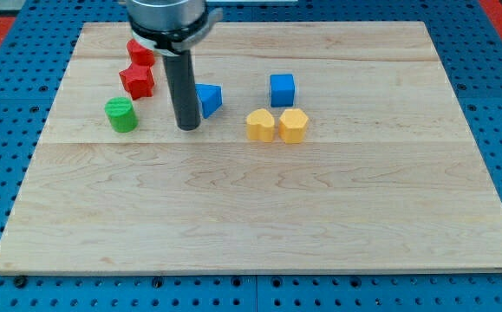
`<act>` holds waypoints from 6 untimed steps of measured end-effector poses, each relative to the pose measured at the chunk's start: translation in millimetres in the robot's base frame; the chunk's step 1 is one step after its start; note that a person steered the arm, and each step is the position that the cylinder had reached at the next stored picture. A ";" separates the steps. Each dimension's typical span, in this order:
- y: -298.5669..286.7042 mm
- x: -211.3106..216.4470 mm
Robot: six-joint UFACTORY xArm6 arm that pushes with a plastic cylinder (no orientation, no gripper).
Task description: Push the blue triangle into the blue cube
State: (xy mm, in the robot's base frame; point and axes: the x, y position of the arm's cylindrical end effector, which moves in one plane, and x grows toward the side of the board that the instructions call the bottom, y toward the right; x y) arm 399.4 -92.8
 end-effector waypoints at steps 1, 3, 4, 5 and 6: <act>43.3 -35.3; 5.1 -54.3; 52.3 -71.6; 86.5 -63.1; 53.4 -71.6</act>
